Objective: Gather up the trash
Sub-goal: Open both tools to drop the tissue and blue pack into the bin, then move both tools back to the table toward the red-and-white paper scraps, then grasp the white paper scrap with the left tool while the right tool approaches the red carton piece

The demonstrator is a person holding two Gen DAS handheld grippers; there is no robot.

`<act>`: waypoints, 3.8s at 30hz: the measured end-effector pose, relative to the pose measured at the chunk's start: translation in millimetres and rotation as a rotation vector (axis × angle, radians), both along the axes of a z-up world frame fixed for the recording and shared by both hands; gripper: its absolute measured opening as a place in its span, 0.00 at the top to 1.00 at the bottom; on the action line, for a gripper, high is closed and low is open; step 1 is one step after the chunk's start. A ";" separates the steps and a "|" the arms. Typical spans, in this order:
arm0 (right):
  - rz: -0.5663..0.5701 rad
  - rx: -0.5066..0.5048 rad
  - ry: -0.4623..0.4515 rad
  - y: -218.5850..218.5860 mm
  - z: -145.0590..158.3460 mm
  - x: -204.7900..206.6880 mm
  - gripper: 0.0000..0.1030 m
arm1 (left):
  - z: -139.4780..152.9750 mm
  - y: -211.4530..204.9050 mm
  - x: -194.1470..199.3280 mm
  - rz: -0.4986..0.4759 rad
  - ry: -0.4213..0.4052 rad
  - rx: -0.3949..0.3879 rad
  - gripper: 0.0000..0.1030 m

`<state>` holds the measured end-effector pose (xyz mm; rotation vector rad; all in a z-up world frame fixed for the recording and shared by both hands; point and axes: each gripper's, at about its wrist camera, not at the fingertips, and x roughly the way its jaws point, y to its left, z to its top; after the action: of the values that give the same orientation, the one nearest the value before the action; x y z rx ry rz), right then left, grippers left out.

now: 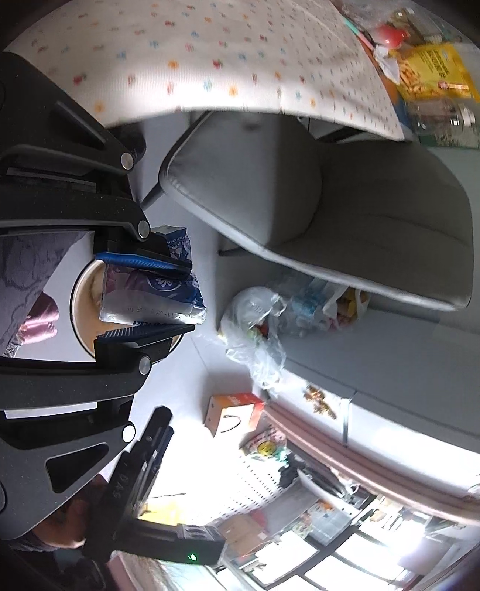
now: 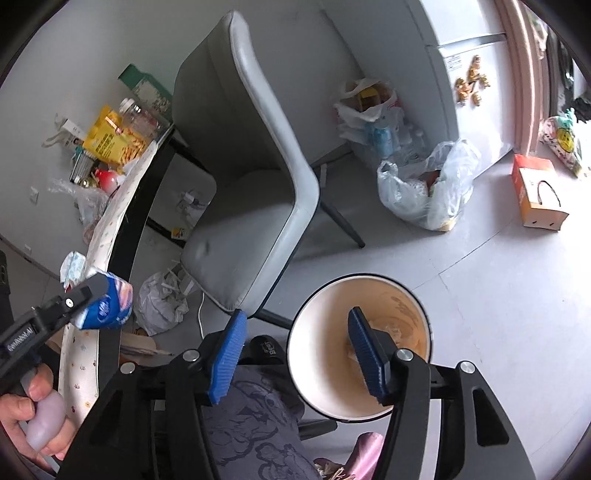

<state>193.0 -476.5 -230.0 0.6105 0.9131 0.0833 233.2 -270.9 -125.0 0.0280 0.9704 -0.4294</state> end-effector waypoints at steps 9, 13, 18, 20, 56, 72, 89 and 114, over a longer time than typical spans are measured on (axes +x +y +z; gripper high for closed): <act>-0.103 -0.030 -0.041 -48.2 23.5 -27.6 0.39 | -12.2 -43.5 3.6 -0.087 0.053 -0.010 0.67; -0.133 -0.036 -0.052 -64.2 30.5 -38.6 0.39 | -7.1 -36.5 6.4 -0.061 0.055 -0.066 0.29; -0.133 -0.037 -0.053 -64.0 32.5 -42.0 0.39 | 6.1 -15.0 9.3 -0.009 0.036 -0.081 0.17; -0.121 -0.035 -0.056 -59.1 33.8 -40.1 0.39 | 13.7 -3.4 8.9 0.018 0.025 -0.089 0.15; 0.151 -0.121 -0.234 116.3 137.8 25.5 0.17 | 85.2 283.5 -7.9 0.514 -0.198 -0.207 0.17; 0.304 -0.133 -0.243 210.2 150.1 51.7 0.29 | 50.0 379.1 -13.0 0.699 -0.120 -0.334 0.52; 0.328 -0.140 -0.226 226.2 147.9 56.6 0.30 | 6.5 374.8 17.9 0.795 -0.016 -0.382 0.71; 0.567 -0.201 -0.246 348.9 153.4 90.9 0.39 | 40.0 434.6 -49.6 0.898 -0.141 -0.364 0.97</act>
<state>283.9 -127.6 -76.6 0.1355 0.8196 0.5566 183.6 163.7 -84.9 -0.6758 0.6663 0.2319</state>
